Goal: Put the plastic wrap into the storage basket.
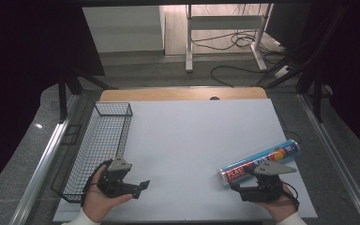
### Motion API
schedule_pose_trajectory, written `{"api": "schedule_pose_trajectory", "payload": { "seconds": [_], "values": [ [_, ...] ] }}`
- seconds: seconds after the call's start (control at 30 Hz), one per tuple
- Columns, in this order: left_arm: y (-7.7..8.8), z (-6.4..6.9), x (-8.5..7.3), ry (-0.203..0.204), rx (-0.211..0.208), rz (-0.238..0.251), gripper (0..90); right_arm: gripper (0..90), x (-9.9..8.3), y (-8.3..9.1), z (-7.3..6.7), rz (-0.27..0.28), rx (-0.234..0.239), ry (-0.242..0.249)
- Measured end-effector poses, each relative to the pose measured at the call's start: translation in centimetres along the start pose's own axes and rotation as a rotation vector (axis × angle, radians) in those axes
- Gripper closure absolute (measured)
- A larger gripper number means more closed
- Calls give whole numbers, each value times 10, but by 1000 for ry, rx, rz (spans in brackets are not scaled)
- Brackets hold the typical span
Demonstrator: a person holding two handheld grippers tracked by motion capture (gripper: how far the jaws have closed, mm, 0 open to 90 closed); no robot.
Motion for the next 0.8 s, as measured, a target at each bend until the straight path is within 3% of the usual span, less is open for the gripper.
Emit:
{"api": "schedule_pose_trajectory", "payload": {
  "seconds": [0.4, 0.8],
  "values": [
    [0, -1, -1, -7, 17, -2, 127, 223, 1, 2, -1, -11, 12, -11],
    [-2, -2, -1, -17, 30, -8, 126, 237, -1, 0, -3, -27, 29, 15]
  ]
}}
Point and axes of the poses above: each handheld gripper's, and its own axes: y roughly backward along the jaws, x roughly out of its top, z roughly to its right, the point moved 3 cm from there along -y, roughly forward along the jaws, and after that the axes turned 3 degrees about y, right-handed, at the moved point
